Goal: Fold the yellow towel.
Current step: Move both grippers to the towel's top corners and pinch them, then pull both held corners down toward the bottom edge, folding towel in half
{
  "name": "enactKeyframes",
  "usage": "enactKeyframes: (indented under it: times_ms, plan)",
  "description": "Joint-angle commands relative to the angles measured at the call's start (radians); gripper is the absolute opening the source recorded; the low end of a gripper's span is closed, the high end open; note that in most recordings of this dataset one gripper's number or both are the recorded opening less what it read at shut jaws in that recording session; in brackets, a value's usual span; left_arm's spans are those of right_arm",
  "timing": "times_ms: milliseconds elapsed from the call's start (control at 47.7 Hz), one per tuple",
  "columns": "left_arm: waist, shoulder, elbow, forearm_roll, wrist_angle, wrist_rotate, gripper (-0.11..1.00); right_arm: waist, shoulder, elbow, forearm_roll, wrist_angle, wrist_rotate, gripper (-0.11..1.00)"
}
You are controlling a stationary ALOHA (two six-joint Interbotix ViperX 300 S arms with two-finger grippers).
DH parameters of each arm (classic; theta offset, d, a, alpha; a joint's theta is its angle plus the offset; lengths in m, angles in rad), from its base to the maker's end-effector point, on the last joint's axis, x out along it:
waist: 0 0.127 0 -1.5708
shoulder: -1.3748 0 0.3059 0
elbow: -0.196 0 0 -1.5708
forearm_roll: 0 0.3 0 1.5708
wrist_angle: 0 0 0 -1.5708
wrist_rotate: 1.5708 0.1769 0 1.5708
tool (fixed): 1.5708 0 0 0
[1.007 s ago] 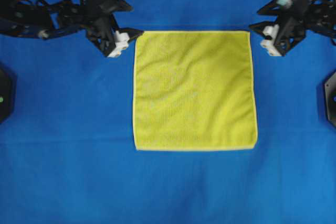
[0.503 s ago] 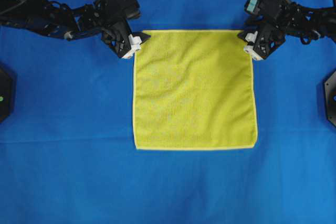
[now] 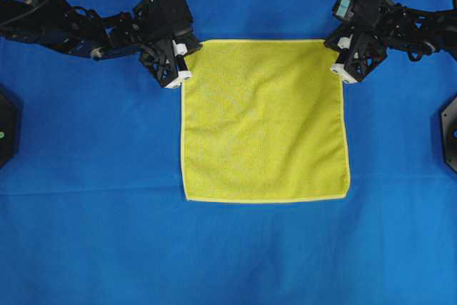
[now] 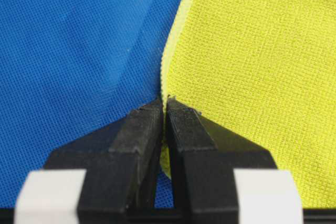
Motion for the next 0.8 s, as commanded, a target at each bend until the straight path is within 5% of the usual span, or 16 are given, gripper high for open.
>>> enactKeyframes:
  times_ms: [0, 566, 776]
  plan:
    - [-0.005, -0.025, -0.008, 0.000, 0.012, 0.005, 0.01, -0.003, -0.020, -0.011, -0.003, 0.000, 0.005, 0.02]
    - [-0.009, -0.215, -0.015, 0.000, 0.210, 0.063, 0.01, 0.015, -0.239, -0.003, 0.003, 0.141, 0.011, 0.02]
    - [-0.103, -0.236, -0.012, 0.000, 0.279, 0.054, 0.01, 0.107, -0.310, 0.006, 0.029, 0.227, 0.035, 0.02]
